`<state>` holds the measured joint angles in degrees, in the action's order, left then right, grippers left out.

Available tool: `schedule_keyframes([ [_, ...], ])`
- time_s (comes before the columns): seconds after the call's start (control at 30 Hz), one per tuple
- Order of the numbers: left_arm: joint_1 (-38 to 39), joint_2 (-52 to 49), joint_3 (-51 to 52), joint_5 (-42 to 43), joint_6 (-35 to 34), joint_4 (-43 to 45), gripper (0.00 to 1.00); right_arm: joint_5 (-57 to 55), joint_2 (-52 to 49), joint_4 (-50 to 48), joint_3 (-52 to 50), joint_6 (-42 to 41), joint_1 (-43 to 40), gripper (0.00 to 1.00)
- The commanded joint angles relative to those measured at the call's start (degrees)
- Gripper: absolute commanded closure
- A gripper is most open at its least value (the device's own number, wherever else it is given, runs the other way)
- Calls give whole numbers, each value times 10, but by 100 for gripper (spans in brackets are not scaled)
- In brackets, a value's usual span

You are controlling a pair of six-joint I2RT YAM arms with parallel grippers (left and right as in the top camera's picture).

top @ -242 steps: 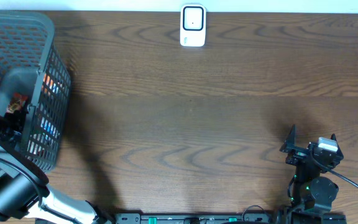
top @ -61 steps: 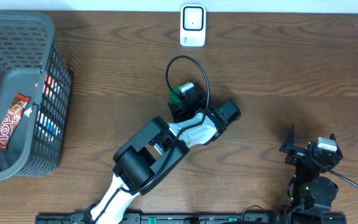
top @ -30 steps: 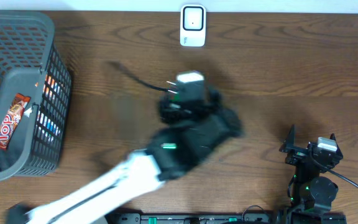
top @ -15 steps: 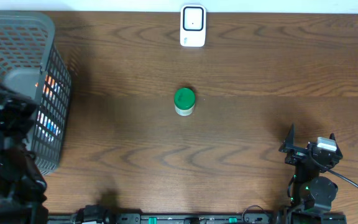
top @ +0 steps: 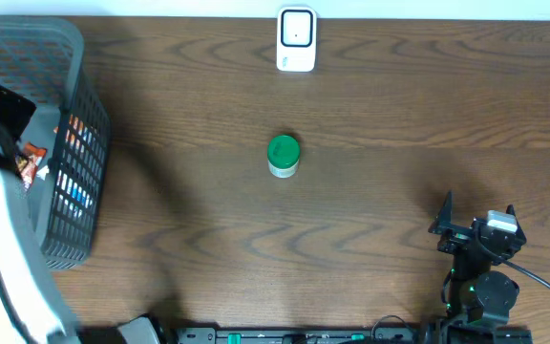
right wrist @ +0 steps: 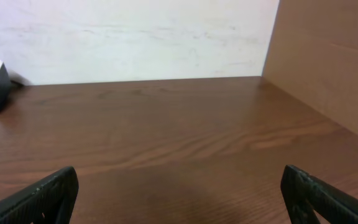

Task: Scan the item barcode
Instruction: 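Reach the left gripper into the basket and grasp the red TOP bar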

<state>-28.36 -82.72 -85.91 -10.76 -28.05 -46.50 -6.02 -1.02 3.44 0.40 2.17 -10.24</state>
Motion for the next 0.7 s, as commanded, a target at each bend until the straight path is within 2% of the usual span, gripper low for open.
schedule_keyframes([
  [0.0, -24, -65, -28, 22, -31, -9, 3, -1, 2, 2, -1, 7, 6, 1],
  [0.2, -46, -163, -28, 22, -215, -23, 3, -1, 2, 2, -1, 7, 6, 1],
  [0.3, -47, -203, -28, 22, -270, -22, 3, -1, 2, 2, -1, 7, 6, 1],
  [0.5, -47, -282, -27, 22, -339, -16, 3, -1, 2, 2, -1, 7, 6, 1],
  [0.67, -52, -328, -27, 22, -342, 21, 3, -1, 2, 2, -1, 7, 6, 1],
])
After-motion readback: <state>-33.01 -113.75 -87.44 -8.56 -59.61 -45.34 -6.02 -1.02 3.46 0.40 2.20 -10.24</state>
